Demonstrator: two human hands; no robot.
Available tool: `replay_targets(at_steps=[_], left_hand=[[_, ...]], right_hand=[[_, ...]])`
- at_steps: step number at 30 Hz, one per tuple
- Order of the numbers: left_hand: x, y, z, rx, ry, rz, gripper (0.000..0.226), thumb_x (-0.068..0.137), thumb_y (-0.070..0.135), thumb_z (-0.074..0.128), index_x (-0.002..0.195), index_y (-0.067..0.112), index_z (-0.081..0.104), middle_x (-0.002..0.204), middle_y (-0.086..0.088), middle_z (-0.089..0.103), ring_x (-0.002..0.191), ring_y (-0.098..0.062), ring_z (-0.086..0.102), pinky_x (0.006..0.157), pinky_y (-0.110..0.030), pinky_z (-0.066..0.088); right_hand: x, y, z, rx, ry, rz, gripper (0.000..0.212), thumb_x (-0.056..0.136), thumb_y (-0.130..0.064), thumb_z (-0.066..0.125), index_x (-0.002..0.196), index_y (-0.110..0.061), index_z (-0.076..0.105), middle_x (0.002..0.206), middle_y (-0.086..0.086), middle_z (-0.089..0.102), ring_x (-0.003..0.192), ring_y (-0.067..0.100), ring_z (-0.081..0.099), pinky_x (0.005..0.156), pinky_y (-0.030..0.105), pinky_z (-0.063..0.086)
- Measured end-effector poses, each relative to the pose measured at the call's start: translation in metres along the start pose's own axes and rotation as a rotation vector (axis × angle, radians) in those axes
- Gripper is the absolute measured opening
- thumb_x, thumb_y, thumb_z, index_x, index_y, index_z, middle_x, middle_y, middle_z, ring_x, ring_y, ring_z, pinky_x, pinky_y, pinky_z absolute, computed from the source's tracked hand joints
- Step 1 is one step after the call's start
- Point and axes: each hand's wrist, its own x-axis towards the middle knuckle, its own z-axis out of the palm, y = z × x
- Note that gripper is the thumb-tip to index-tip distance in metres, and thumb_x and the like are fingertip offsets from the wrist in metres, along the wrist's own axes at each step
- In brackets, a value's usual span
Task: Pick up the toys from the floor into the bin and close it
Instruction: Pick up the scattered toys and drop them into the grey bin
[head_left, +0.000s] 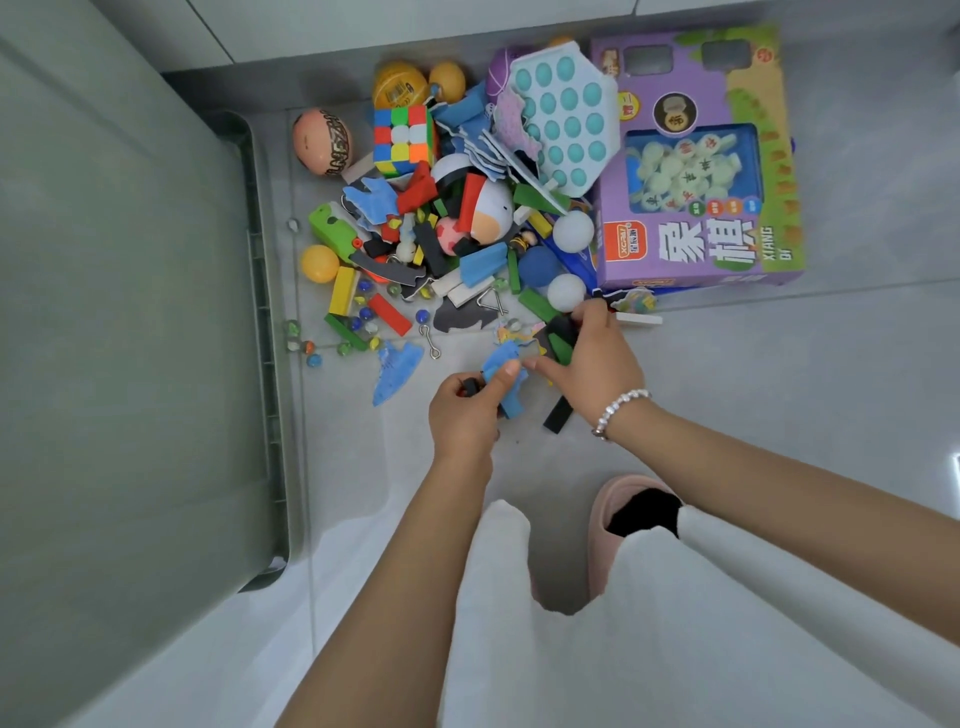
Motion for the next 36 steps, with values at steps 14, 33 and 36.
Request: replay_targets(at_steps=[14, 33, 36], left_hand=[[-0.001, 0.005, -0.009, -0.056, 0.031, -0.038, 0.033, 0.076, 0.041, 0.074, 0.087, 0.015, 0.057, 0.081, -0.005, 0.054, 0.058, -0.014, 0.04, 0.048, -0.022, 0.037], [-0.028, 0.054, -0.039, -0.216, 0.009, 0.063, 0.027, 0.079, 0.037, 0.071, 0.086, 0.015, 0.057, 0.073, -0.001, 0.052, 0.058, -0.014, 0.034, 0.047, -0.022, 0.031], [-0.046, 0.072, -0.057, -0.255, 0.025, 0.091, 0.028, 0.079, 0.039, 0.071, 0.087, 0.016, 0.058, 0.075, -0.002, 0.053, 0.058, -0.014, 0.036, 0.046, -0.022, 0.031]], right_hand=[[0.002, 0.012, -0.001, 0.079, 0.024, -0.041, 0.05, 0.076, -0.026, 0.072, 0.115, -0.009, 0.045, 0.111, 0.009, 0.058, 0.096, 0.023, 0.057, 0.069, 0.024, 0.04], [-0.007, -0.03, -0.032, 0.513, -0.074, -0.041, 0.041, 0.079, -0.029, 0.071, 0.108, -0.022, 0.043, 0.081, -0.012, 0.051, 0.071, 0.005, 0.051, 0.065, 0.021, 0.043], [-0.012, -0.058, -0.041, 0.547, -0.084, -0.087, 0.04, 0.079, -0.03, 0.071, 0.108, -0.023, 0.044, 0.076, -0.013, 0.05, 0.064, 0.002, 0.049, 0.058, 0.019, 0.039]])
